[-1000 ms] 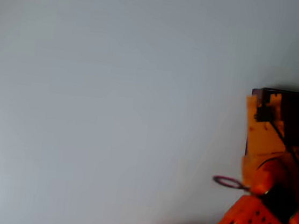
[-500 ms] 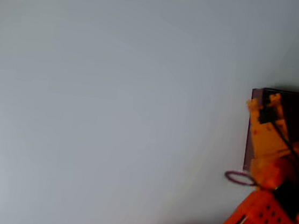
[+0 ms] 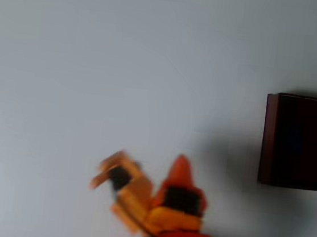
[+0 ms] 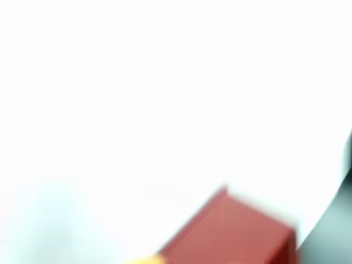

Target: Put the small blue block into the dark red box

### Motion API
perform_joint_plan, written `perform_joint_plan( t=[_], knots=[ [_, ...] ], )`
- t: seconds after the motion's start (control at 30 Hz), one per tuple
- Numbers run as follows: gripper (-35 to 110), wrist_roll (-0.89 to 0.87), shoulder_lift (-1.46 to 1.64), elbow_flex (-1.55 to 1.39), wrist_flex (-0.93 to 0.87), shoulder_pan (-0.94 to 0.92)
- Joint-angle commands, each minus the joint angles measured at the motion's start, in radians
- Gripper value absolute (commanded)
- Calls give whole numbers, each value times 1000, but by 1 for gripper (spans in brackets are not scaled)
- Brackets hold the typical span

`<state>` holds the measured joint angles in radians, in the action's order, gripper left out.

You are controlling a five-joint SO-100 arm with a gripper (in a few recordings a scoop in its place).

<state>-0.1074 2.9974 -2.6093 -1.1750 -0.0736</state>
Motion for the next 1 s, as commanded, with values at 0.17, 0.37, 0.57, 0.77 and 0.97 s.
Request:
perform_joint_plan(
  t=[0.17, 0.37, 0.57, 0.77, 0.97],
  knots=[
    [1, 196, 357, -199, -153, 319],
    [2, 242, 357, -244, -181, 479],
    [0, 230, 359, -353, -176, 518],
    [0, 216, 359, -399, -158, 543],
    [0, 215, 359, -397, -163, 543]
  ],
)
